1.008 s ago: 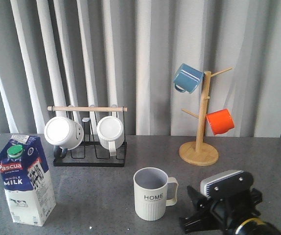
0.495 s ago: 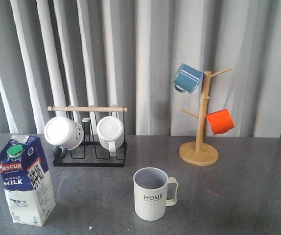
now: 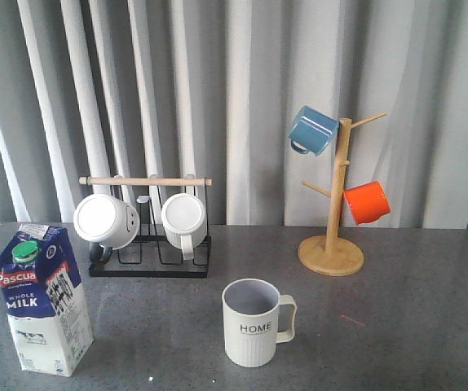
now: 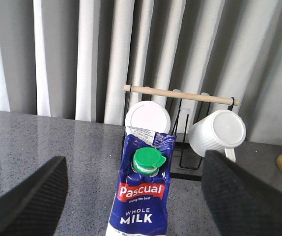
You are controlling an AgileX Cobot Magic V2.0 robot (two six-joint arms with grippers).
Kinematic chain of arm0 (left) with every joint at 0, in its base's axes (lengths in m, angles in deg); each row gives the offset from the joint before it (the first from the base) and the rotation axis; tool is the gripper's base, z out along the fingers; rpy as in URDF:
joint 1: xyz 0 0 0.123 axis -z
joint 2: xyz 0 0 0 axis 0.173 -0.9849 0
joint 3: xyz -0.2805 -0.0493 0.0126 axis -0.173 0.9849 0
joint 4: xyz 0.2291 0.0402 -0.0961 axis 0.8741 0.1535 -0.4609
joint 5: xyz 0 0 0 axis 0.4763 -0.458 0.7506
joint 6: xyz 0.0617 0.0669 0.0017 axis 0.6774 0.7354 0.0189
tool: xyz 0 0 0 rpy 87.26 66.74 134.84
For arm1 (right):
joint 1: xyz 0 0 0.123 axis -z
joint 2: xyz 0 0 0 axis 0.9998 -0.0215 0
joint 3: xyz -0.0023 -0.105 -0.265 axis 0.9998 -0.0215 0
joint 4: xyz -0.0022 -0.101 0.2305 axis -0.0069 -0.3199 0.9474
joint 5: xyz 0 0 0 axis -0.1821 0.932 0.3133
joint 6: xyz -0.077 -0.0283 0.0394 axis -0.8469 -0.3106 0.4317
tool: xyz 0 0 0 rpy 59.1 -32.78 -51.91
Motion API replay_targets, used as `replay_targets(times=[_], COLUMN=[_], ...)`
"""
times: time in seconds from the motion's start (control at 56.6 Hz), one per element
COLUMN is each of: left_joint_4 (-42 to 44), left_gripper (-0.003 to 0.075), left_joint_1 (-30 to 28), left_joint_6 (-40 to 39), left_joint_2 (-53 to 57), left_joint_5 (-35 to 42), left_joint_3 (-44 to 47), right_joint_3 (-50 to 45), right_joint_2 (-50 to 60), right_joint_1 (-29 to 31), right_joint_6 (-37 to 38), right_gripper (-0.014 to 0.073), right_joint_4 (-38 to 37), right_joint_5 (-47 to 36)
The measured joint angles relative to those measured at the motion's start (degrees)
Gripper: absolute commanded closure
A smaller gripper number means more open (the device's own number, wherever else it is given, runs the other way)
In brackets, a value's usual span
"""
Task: Place milk next to cup
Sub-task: 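Open the right gripper and withdraw it from the mug, then lower the left gripper onto the milk carton top and grasp it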
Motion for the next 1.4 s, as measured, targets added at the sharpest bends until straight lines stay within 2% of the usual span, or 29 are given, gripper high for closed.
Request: replay_targets(times=[0.442, 0.53, 0.619, 0.654, 0.902, 1.132, 1.397], left_joint_4=[0.19, 1.84, 2.20, 2.20, 2.63, 2.67, 2.77], left_gripper=[0.0181, 0.0127, 0.0009, -0.0015, 0.0003, 0.0005, 0.0011], left_joint_1=[0.00, 0.00, 0.00, 0.00, 2.27, 5.68, 6.19], left_joint_6=[0.39, 3.37, 3.88, 3.46, 2.99, 2.96, 1.72], left_joint_2=[0.00, 0.00, -0.52, -1.05, -11.68, -21.79, -29.83], left_joint_5=[0.55, 2.23, 2.79, 2.73, 3.61, 11.10, 17.24], left_joint_3=[0.00, 0.00, -0.62, -1.19, -5.83, -7.53, -7.72], right_joint_3=[0.00, 0.00, 0.00, 0.00, 0.00, 0.00, 0.00], right_joint_2=[0.00, 0.00, 0.00, 0.00, 0.00, 0.00, 0.00], right_joint_1=[0.00, 0.00, 0.00, 0.00, 0.00, 0.00, 0.00], right_joint_6=[0.05, 0.05, 0.05, 0.05, 0.05, 0.05, 0.05], right_gripper=[0.0602, 0.0602, 0.0602, 0.0602, 0.0602, 0.0602, 0.0602], right_joint_4=[0.00, 0.00, 0.00, 0.00, 0.00, 0.00, 0.00], right_joint_5=[0.20, 0.20, 0.25, 0.25, 0.28, 0.33, 0.33])
